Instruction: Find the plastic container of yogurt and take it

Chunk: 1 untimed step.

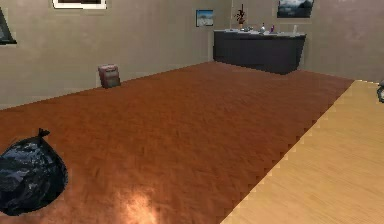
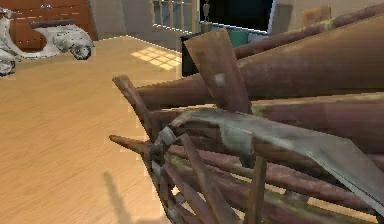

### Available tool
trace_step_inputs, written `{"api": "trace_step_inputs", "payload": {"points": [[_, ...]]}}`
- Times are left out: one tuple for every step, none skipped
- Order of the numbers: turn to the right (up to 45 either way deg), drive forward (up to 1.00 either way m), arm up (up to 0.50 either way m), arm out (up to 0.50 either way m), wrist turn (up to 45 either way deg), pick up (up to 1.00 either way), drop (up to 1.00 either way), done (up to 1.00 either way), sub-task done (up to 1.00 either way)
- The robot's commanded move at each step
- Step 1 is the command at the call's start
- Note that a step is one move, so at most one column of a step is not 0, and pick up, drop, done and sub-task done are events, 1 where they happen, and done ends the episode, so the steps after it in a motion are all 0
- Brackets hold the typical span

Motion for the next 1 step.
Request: {"api": "trace_step_inputs", "payload": {"points": [[-42.0, 0.0, 0.0, 0.0, 0.0, 0.0, 0.0, 0.0, 0.0]]}}
